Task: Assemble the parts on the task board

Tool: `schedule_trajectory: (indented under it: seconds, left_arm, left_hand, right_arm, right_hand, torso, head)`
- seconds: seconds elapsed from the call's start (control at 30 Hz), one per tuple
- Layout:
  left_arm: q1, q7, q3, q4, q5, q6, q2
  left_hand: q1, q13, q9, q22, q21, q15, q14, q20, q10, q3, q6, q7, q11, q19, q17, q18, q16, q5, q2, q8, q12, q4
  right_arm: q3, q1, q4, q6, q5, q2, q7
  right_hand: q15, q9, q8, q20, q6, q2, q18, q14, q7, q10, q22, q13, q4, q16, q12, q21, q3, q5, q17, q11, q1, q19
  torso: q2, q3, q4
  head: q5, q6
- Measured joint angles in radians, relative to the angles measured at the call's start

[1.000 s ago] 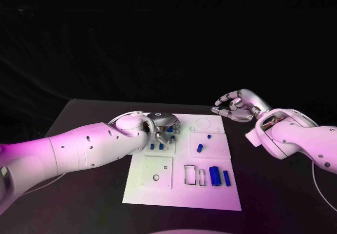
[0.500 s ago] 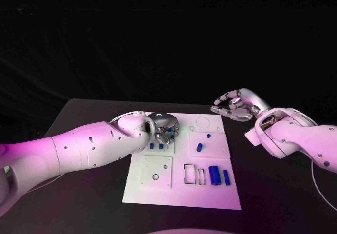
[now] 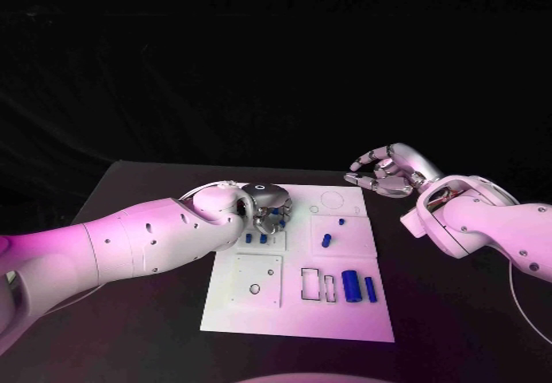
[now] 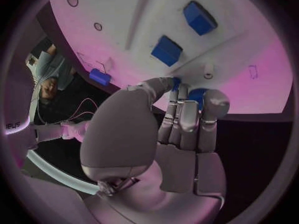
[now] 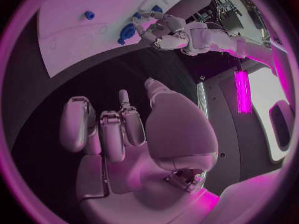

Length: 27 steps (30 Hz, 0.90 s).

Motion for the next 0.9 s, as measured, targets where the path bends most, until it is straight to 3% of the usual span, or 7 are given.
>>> schedule_trajectory:
  seconds: [0.63,0.67,0.7,0.9]
  left_arm:
    - [-0.001,-0.006,0.003,-0.026,-0.001,0.002,0.019]
    - [-0.002,-0.005,0.003,-0.027,0.0,0.001,0.019]
    - [-0.002,-0.005,0.003,-0.027,0.0,0.0,0.019]
    - [-0.006,0.001,0.004,-0.006,0.008,-0.005,-0.002]
  left_hand:
    - [0.011,-0.009,-0.01,0.06,0.045,-0.015,0.022,-0.006,0.059,0.021,0.042,-0.009,-0.013,0.028,0.005,0.0,0.014,-0.006,0.011,-0.008,-0.007,-0.021]
    - [0.008,-0.011,-0.01,0.064,0.045,-0.016,0.023,-0.005,0.061,0.021,0.046,-0.009,-0.014,0.031,0.006,-0.002,0.014,-0.006,0.014,-0.008,-0.007,-0.021]
    - [0.006,-0.012,-0.011,0.067,0.047,-0.016,0.023,-0.004,0.062,0.021,0.05,-0.011,-0.014,0.032,0.006,-0.015,0.014,-0.006,0.015,-0.009,-0.008,-0.021]
    - [0.001,-0.015,-0.012,0.08,0.058,-0.019,0.027,-0.009,0.084,0.023,0.064,-0.011,-0.016,0.038,0.004,-0.015,0.014,-0.006,0.02,-0.01,-0.023,-0.023]
  right_arm:
    - [0.0,0.0,0.002,0.0,0.0,-0.001,0.0]
    - [0.0,0.0,0.002,0.0,0.0,-0.001,0.0]
    - [0.0,0.0,0.003,-0.001,0.0,-0.001,0.0]
    - [0.0,0.0,0.003,-0.001,0.0,-0.001,0.0]
  right_hand:
    - [0.0,0.001,0.004,0.0,0.0,0.0,0.0,0.0,0.0,0.0,0.001,0.0,0.0,0.0,0.0,0.0,0.0,0.006,0.0,0.0,0.0,0.0]
    - [0.0,0.001,0.004,0.0,0.0,0.0,0.0,0.0,0.0,0.0,0.001,0.0,0.0,0.0,0.0,0.0,0.0,0.006,0.0,0.0,0.0,0.0]
    - [0.0,0.001,0.004,0.0,0.0,0.0,0.0,0.0,0.0,0.0,0.001,0.0,0.0,0.0,0.0,0.0,0.0,0.006,0.0,0.0,0.0,0.0]
    - [0.0,0.001,0.004,0.0,0.0,0.0,0.0,0.0,0.0,0.0,0.001,0.0,0.0,0.0,0.0,0.0,0.0,0.006,0.0,0.0,0.0,0.0]
  torso:
    - [0.0,-0.0002,-0.0006]
    - [0.0,-0.0002,-0.0006]
    - [0.0,-0.0002,-0.0002]
    - [-0.001,-0.0001,0.0007]
  head:
    - [-0.004,-0.003]
    - [-0.004,-0.003]
    - [-0.005,-0.003]
    - [-0.006,-0.002]
